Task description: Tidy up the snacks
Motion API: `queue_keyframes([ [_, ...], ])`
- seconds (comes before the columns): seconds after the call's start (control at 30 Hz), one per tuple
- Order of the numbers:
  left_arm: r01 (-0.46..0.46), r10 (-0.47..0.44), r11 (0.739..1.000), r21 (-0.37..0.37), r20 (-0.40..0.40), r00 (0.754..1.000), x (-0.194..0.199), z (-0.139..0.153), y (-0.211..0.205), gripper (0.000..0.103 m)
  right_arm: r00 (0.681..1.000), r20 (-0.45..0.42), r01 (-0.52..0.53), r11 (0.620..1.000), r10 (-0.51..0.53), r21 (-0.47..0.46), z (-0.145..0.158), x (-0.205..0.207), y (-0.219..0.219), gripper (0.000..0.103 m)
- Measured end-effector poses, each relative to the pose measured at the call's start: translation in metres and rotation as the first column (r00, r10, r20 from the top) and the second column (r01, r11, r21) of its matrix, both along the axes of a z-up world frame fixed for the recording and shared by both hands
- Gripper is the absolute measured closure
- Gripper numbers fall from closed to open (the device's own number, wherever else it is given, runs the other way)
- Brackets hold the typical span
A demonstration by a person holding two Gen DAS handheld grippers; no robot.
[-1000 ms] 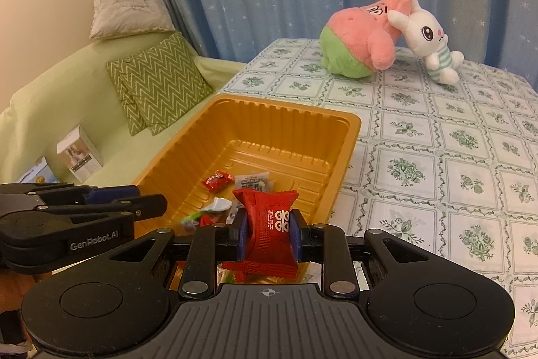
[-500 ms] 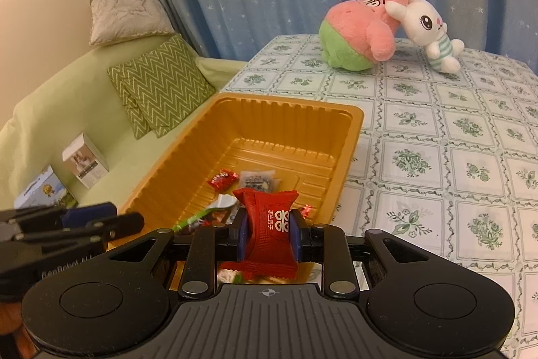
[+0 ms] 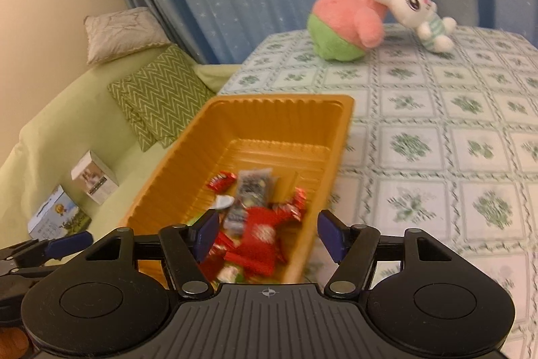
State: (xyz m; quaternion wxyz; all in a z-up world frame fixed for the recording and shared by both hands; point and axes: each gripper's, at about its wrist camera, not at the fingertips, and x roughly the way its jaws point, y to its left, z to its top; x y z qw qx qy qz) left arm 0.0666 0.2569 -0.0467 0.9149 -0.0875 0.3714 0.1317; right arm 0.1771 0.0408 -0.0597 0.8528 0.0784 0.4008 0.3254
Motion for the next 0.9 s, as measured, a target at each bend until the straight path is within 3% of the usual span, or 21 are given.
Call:
queue_keyframes([
  [0.37, -0.002, 0.002, 1.000, 0.015, 0.018, 1.000, -0.021, 0.013, -0.028, 0.011, 0.996, -0.038, 0.080, 0.995, -0.083, -0.066, -0.006, -0.030, -0.048, 0.038],
  [0.83, 0.035, -0.036, 0.999, 0.007, 0.044, 0.998, -0.051, 0.038, -0.076, 0.000, 0.991, -0.003, 0.130, 0.986, -0.131, -0.102, 0.019, -0.067, -0.097, 0.038],
  [0.9, 0.035, -0.035, 0.999, 0.004, 0.043, 0.998, -0.056, 0.040, -0.081, 0.000, 0.990, 0.012, 0.139, 0.984, -0.139, -0.111, 0.023, -0.073, -0.102, 0.033],
])
